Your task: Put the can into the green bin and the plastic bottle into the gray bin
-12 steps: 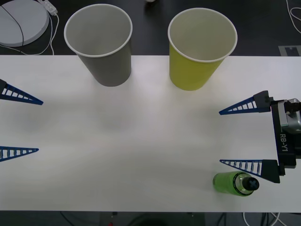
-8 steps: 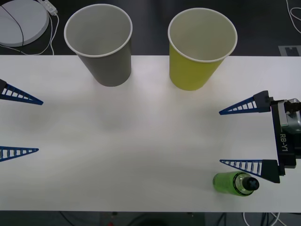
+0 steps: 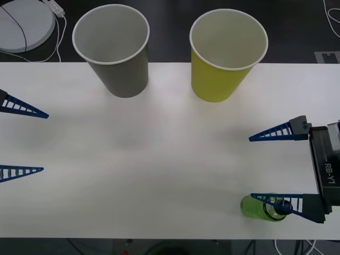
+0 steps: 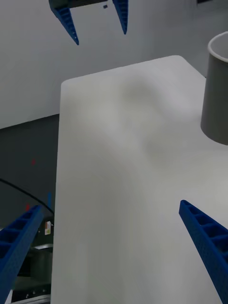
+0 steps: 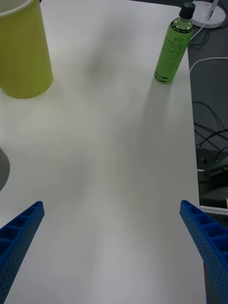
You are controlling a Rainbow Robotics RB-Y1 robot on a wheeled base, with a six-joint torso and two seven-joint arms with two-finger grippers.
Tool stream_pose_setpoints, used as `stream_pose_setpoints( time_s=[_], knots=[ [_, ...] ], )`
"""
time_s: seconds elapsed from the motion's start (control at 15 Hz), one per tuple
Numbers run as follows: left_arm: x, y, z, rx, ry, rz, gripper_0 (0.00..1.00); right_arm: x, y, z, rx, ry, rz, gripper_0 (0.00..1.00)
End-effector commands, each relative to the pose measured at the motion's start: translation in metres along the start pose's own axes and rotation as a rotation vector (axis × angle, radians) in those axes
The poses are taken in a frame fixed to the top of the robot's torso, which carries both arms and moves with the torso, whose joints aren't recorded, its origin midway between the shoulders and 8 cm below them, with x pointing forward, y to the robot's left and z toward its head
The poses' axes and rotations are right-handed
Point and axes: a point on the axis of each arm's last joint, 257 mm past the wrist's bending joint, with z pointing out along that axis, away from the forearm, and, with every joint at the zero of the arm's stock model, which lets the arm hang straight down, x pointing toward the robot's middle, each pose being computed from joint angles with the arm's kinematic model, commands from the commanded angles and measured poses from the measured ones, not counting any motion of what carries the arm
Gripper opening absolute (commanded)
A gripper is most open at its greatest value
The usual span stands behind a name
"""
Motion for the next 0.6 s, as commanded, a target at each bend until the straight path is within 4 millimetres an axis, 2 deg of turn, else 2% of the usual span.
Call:
stream_pose_setpoints(
  time_s=[0.07,0.4,0.6],
  knots=[
    [0.000,0.000,0.000,0.000,0.000,0.000,1.00,-0.003,0.000,-0.016,0.033,-0.047,-0.037,1.00],
    [0.000,0.000,0.000,0.000,0.000,0.000,1.00,0.023,-0.005,-0.055,0.134,-0.045,-0.109,1.00],
    [0.000,0.000,0.000,0.000,0.000,0.000,1.00,0.043,-0.005,-0.083,0.178,-0.054,-0.089,1.00]
  ],
)
